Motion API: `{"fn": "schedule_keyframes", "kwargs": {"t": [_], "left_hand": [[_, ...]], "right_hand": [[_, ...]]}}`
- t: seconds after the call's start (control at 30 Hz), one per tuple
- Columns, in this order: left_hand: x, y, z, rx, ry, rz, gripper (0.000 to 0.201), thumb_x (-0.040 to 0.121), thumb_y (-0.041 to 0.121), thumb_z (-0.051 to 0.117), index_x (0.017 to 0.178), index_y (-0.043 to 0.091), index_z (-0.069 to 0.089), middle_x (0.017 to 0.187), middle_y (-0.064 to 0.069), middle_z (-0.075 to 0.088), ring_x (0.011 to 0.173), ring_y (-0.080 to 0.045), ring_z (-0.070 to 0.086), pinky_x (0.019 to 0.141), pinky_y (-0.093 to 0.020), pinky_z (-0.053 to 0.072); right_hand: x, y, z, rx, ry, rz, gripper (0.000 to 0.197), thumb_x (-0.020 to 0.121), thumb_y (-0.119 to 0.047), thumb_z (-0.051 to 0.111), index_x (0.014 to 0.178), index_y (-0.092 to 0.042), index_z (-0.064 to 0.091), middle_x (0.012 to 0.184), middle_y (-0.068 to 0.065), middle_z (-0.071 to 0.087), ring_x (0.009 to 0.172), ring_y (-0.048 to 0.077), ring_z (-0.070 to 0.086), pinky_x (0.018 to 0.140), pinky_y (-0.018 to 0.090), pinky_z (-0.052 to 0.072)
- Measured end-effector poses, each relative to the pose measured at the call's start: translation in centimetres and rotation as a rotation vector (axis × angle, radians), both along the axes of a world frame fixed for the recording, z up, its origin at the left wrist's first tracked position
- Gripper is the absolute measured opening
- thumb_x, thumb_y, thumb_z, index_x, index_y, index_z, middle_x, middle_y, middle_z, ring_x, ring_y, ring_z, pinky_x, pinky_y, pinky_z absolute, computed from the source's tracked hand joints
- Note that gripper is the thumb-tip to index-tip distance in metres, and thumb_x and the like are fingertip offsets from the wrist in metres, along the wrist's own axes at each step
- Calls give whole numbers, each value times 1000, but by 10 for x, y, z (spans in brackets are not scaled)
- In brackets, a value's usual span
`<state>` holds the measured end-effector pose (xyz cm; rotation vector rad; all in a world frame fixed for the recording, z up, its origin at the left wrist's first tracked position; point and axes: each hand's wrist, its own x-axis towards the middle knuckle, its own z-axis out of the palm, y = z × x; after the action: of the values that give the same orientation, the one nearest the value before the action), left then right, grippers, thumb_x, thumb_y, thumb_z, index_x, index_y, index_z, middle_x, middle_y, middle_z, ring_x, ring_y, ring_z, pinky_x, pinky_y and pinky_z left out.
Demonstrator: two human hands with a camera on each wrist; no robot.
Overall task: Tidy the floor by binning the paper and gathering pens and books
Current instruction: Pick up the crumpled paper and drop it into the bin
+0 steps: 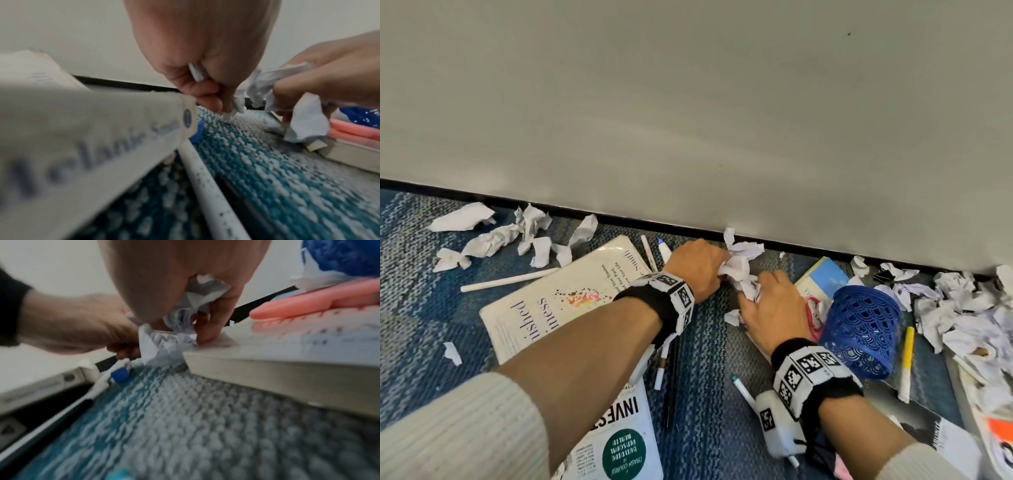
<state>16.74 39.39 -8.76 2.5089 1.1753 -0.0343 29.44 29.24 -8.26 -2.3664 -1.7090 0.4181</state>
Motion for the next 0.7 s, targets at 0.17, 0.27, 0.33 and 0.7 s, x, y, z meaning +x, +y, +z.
{"fn": "schedule_keyframes", "kwargs": {"t": [0.17,0.27,0.33,0.7], "left_hand": [[0,-1,-5,61,44,52,43,93,47,44,115,13,57,111,-10,53,91,-30,64,68,-35,44],[2,-7,-6,121,106,101,78,82,82,28,108,12,54,104,-8,52,80,-25,61,61,-32,40],[3,-9,-6,102,150,80,84,85,81,18,111,10,54,106,-11,54,85,-27,62,64,-33,43],[19,-25,11,30,163,34,57,93,2,41,146,-5,21,139,-27,34,101,-39,62,79,-45,50]], "right_hand": [[35,3,27,75,63,-162,22,83,-18,64,96,-10,46,96,10,56,82,28,53,69,30,36],[67,-3,43,21,41,-192,25,88,-12,59,109,-11,46,94,12,60,82,30,54,69,29,34],[88,-9,48,-62,-48,-210,32,89,-17,59,119,-10,50,105,20,62,95,36,57,72,33,38],[110,-32,27,-519,-402,-61,50,92,-40,47,137,-23,34,125,15,52,111,35,58,87,40,48]]}}
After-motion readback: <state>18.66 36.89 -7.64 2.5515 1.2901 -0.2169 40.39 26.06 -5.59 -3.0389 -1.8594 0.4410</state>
